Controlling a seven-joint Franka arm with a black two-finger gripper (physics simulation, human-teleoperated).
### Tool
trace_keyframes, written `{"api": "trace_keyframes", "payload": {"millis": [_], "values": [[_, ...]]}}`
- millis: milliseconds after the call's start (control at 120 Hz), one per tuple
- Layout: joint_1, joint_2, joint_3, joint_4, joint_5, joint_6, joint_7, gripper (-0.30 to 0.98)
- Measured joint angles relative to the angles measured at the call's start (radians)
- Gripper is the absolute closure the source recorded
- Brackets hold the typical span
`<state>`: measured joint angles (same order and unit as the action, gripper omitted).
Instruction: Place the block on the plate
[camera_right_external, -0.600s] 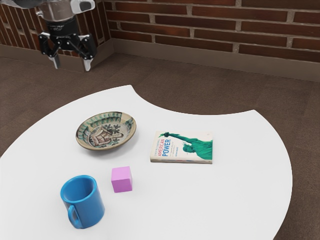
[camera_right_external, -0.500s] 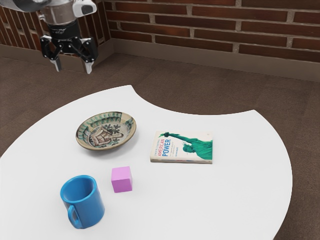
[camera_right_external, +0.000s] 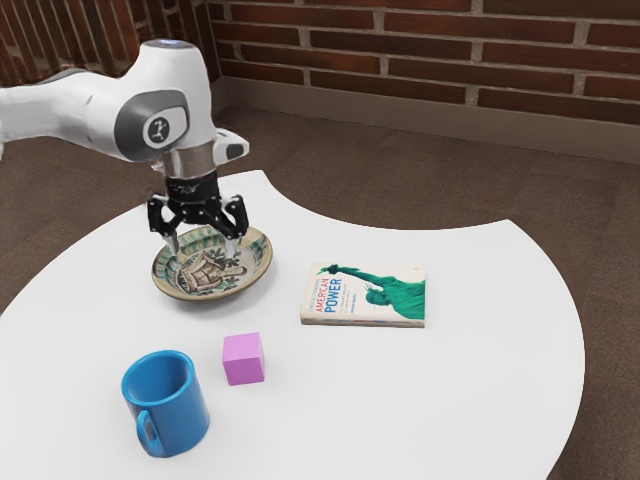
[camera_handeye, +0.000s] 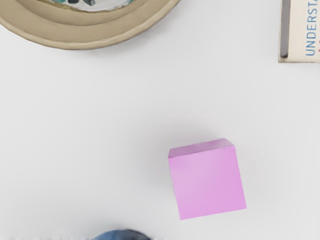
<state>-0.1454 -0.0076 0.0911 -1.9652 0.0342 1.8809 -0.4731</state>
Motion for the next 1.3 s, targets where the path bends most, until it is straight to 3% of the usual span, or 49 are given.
{"api": "trace_keyframes", "payload": {"millis": [292, 467, 1300], "values": [[-0.065, 0.023, 0.001, -0.179, -0.031, 0.209, -0.134, 0.00], [-0.098, 0.081, 0.014, -0.196, -0.030, 0.279, -0.188, 0.00], [-0.069, 0.252, 0.030, -0.212, -0.032, 0.457, -0.279, 0.00]]}}
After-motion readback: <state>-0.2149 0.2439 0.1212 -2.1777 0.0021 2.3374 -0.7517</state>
